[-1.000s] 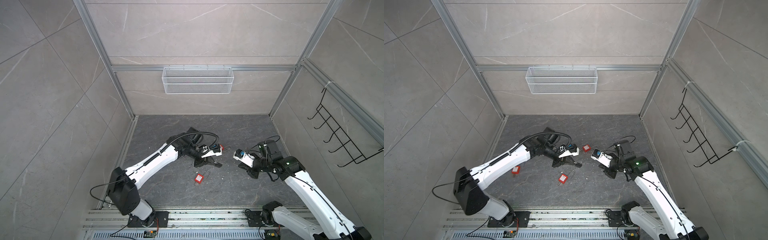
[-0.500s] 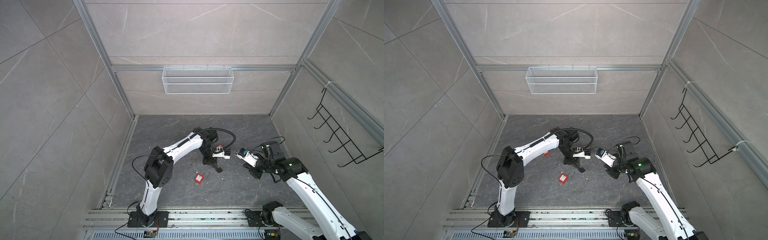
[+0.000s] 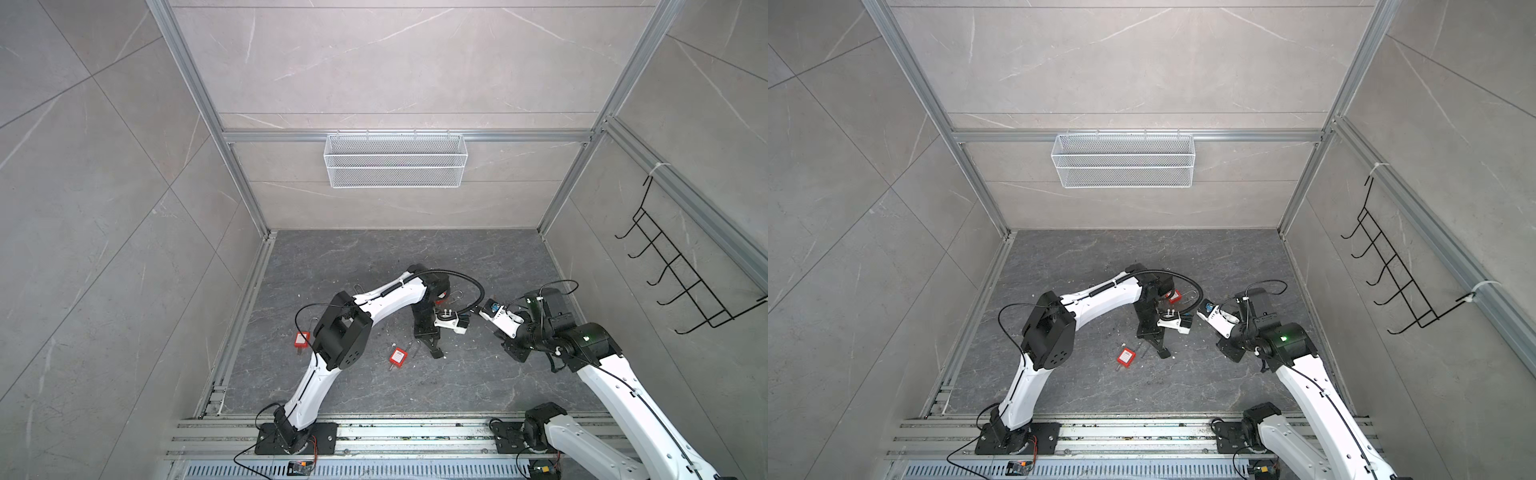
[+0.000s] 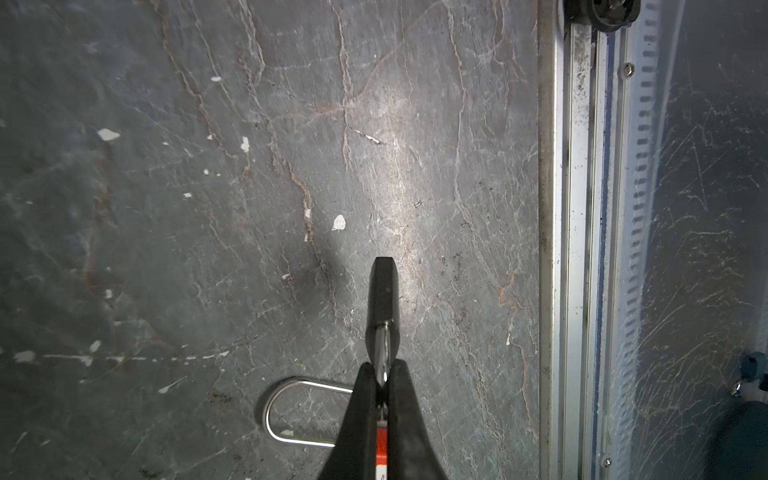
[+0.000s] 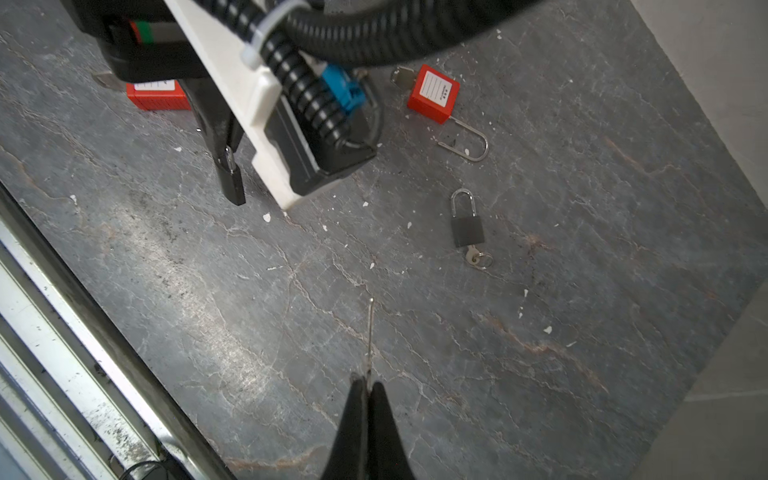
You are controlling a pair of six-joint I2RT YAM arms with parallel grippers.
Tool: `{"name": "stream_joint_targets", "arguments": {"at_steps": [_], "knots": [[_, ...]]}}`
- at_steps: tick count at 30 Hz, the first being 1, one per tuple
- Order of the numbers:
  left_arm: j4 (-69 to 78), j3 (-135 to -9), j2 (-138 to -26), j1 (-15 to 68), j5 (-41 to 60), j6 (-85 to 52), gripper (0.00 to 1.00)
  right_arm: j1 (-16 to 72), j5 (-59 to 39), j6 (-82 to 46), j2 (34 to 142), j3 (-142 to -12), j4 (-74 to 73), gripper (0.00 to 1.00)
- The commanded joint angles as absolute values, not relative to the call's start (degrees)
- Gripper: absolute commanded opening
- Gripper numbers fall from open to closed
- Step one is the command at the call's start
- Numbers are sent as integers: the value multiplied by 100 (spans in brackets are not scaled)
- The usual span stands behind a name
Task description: Lock with the key
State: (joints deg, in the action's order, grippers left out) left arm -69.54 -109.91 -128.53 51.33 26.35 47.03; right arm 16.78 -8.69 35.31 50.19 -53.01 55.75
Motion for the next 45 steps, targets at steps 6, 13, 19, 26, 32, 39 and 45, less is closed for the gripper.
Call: {"name": "stream_joint_targets", "arguments": {"at_steps": [6, 13, 19, 26, 32, 39, 45], "knots": [[-7019, -11462, -13256, 5297, 2325, 4245, 0, 1621, -909, 3333, 4864, -5062, 5578, 0], [-6821, -11524, -13527, 5497, 1802, 4098, 0, 1556, -1098, 3193, 4869, -4988, 5482, 0], [-6590, -11708, -13636, 5577, 1583, 3968, 14, 1413, -1224, 2937, 4845, -5009, 5241, 0], [-6160, -11927, -13684, 5566, 1273, 3724, 20, 1318, -1564, 2614, 4922, -5185, 5137, 0], [-5473, -11609, -13111, 5343, 1171, 3376, 26, 1317, -1796, 2269, 5054, -5673, 5334, 0], [-4136, -10371, -12023, 4775, 1406, 2480, 27, 1319, -2128, 1732, 5190, -6050, 5616, 0], [-2362, -8288, -10413, 4254, 1387, 1775, 27, 1331, -2445, 891, 5103, -5894, 5261, 0]]}}
